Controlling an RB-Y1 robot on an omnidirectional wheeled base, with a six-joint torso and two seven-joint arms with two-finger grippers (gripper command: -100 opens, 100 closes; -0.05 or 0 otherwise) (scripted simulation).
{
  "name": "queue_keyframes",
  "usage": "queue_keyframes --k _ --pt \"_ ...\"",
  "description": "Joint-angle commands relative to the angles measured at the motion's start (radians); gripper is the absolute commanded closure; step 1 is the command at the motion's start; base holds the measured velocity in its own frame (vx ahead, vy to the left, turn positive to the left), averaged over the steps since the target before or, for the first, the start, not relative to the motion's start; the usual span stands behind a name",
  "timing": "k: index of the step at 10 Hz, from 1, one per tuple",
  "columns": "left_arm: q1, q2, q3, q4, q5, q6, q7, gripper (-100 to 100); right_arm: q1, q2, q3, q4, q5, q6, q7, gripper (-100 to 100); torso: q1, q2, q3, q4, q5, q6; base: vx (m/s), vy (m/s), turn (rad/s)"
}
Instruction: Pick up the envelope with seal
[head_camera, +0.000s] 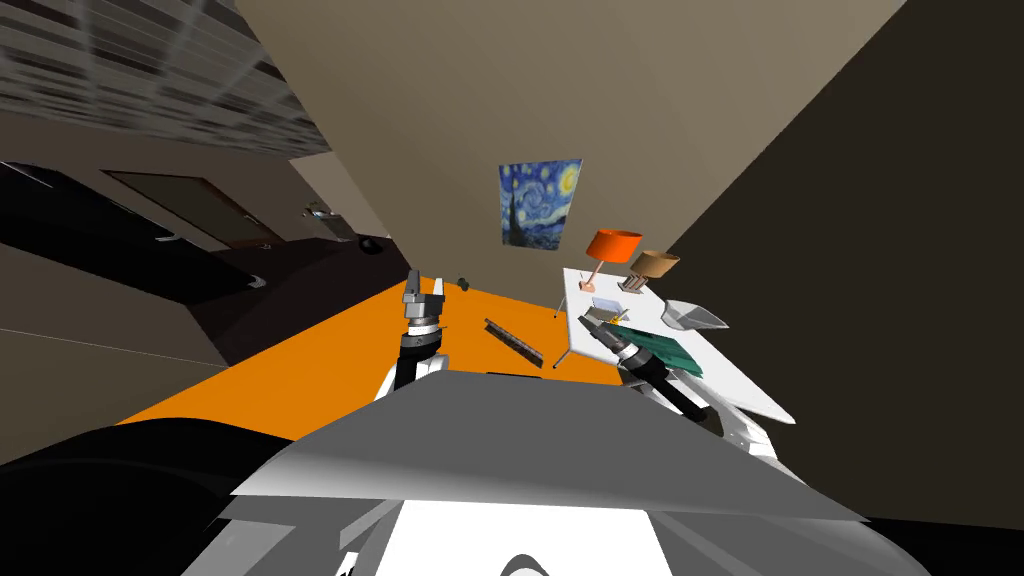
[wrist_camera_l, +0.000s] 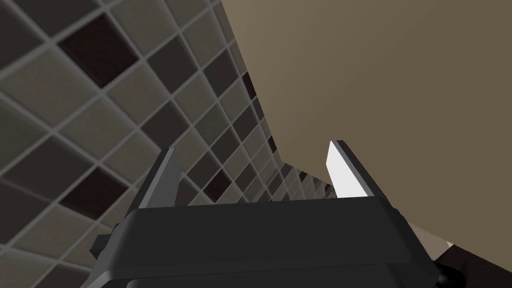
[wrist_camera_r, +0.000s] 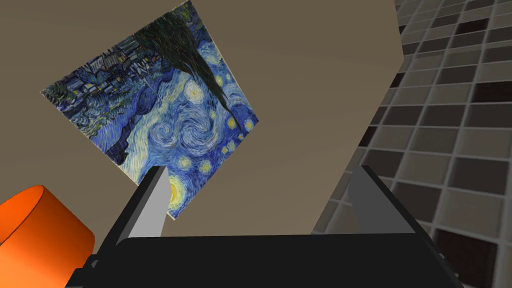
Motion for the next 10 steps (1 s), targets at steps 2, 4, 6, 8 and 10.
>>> queue_keyframes --k 2,4,6,8,10 --pt "0.0 0.0 0.0 0.0 0.0 0.0 0.0 0 -0.004 -0.068 -0.001 0.057 0.045 -0.022 -0.004 -100 0.0 0.0 0.0 0.0 0.0 -0.001 -0.003 0.011 0.295" --pt "0.0 0.0 0.0 0.0 0.0 0.0 0.0 0 0.002 -0.119 -0.002 0.098 0.086 -0.039 -0.006 -100 0.0 -0.001 0.0 0.0 0.0 -0.001 0.004 0.004 0.315" --pt "0.0 0.0 0.0 0.0 0.0 0.0 0.0 0 0.009 -0.169 -0.002 0.139 0.127 -0.055 -0.009 -100 0.0 -0.001 0.0 0.0 0.0 -0.001 0.005 0.0 0.307" --pt "0.0 0.0 0.0 0.0 0.0 0.0 0.0 0 0.017 -0.216 -0.002 0.181 0.168 -0.071 -0.014 -100 -0.001 -0.001 0.0 0.0 0.0 -0.001 0.006 -0.005 0.292" --pt "0.0 0.0 0.0 0.0 0.0 0.0 0.0 0 0.037 -0.286 0.001 0.255 0.24 -0.099 -0.026 -100 -0.001 -0.001 -0.001 0.0 0.0 -0.001 0.009 -0.014 0.424"
